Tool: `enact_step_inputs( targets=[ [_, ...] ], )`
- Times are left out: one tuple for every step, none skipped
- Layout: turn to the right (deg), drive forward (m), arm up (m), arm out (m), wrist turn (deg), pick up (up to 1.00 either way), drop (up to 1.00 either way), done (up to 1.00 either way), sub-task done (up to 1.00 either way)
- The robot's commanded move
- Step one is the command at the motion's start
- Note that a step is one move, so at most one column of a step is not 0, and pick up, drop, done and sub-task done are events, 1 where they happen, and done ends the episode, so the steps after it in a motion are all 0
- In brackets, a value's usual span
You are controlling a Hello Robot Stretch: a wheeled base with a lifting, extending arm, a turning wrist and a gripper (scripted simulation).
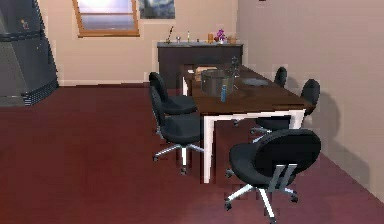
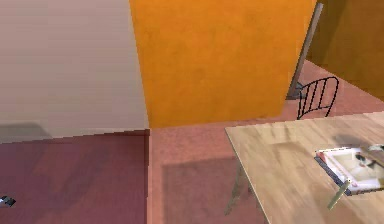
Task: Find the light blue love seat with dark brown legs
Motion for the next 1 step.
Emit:
enact_step_inputs(
  targets=[
    [-3.0, 0.0, 0.0, 0.0, 0.0, 0.0, 0.0, 0.0, 0.0]
  ],
)
